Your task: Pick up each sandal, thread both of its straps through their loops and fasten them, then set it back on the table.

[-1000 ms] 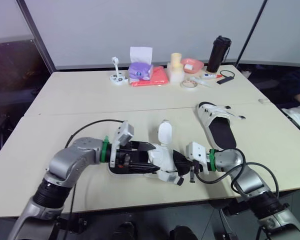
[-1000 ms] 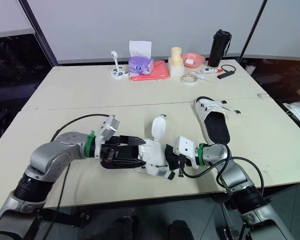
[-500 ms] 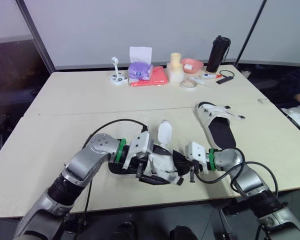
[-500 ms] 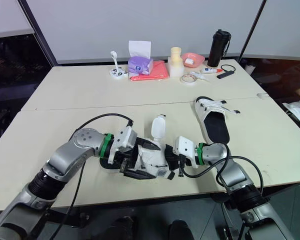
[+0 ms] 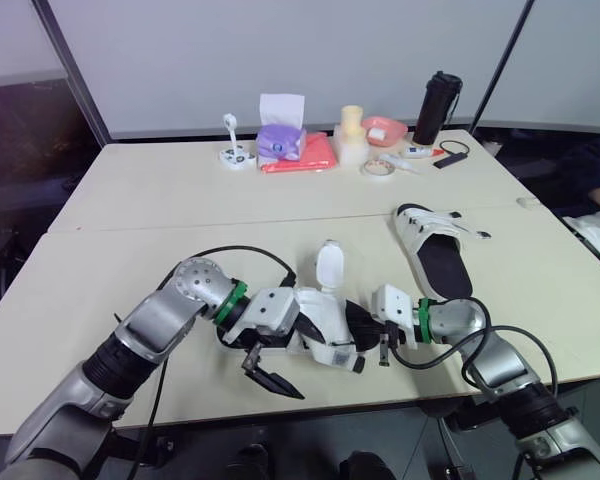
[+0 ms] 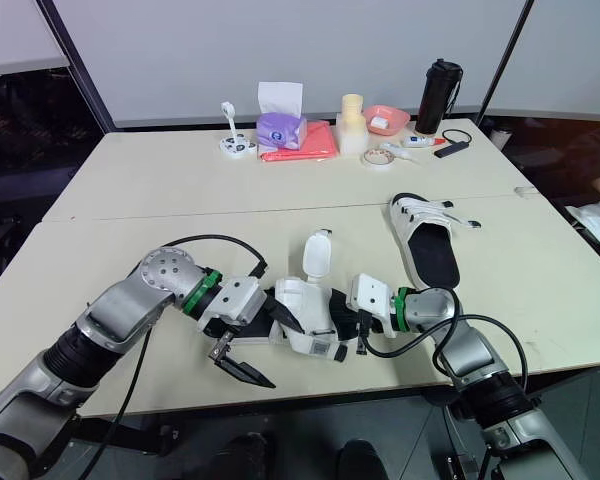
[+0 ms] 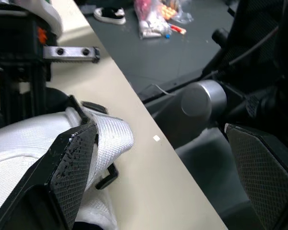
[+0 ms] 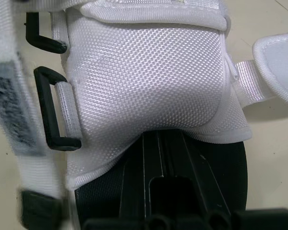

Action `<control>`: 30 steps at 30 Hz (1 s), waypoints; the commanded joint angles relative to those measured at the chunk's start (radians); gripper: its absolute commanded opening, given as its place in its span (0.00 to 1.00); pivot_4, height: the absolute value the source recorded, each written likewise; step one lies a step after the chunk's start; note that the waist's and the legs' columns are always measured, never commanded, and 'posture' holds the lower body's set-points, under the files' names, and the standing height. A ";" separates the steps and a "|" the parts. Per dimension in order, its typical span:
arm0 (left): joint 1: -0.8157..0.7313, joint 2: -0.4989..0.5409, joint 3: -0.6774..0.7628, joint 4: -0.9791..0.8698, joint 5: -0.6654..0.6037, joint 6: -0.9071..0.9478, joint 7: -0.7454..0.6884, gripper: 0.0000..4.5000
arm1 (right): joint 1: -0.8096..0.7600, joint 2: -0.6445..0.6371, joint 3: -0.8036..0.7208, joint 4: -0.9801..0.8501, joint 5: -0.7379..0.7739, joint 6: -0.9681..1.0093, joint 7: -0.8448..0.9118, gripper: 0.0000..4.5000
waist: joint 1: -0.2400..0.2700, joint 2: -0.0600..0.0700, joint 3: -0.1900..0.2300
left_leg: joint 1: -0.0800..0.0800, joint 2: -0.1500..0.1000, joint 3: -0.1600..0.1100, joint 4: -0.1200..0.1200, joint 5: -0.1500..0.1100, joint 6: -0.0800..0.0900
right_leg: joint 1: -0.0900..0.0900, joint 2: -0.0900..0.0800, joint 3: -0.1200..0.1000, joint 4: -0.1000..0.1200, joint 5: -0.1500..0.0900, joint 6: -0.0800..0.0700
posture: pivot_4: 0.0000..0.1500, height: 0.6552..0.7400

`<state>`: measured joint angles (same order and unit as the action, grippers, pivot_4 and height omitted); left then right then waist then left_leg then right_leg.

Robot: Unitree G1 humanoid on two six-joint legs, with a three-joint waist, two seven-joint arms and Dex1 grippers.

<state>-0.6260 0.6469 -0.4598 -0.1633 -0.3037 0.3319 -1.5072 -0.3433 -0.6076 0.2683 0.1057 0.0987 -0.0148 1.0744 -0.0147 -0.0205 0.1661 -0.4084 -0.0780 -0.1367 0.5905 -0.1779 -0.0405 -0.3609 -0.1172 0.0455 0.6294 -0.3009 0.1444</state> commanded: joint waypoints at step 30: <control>0.180 0.109 0.365 -0.212 -0.470 0.670 0.303 0.99 | 0.047 -0.013 0.077 0.079 -0.093 0.031 -0.002 0.00 | -0.001 -0.001 0.000 | -0.001 0.001 -0.001 -0.003 0.000 0.000 | -0.007 0.000 -0.001 0.000 -0.001 -0.002 | 1.00 0.93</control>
<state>-0.4527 0.7432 -0.1493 -0.3203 -0.7006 0.9393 -1.2248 -0.3450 -0.6080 0.2750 0.1037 0.0925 -0.0284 1.0692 -0.0160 -0.0213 0.1665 -0.4094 -0.0767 -0.1379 0.5874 -0.1781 -0.0407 -0.3681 -0.1175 0.0446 0.6295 -0.3022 0.1428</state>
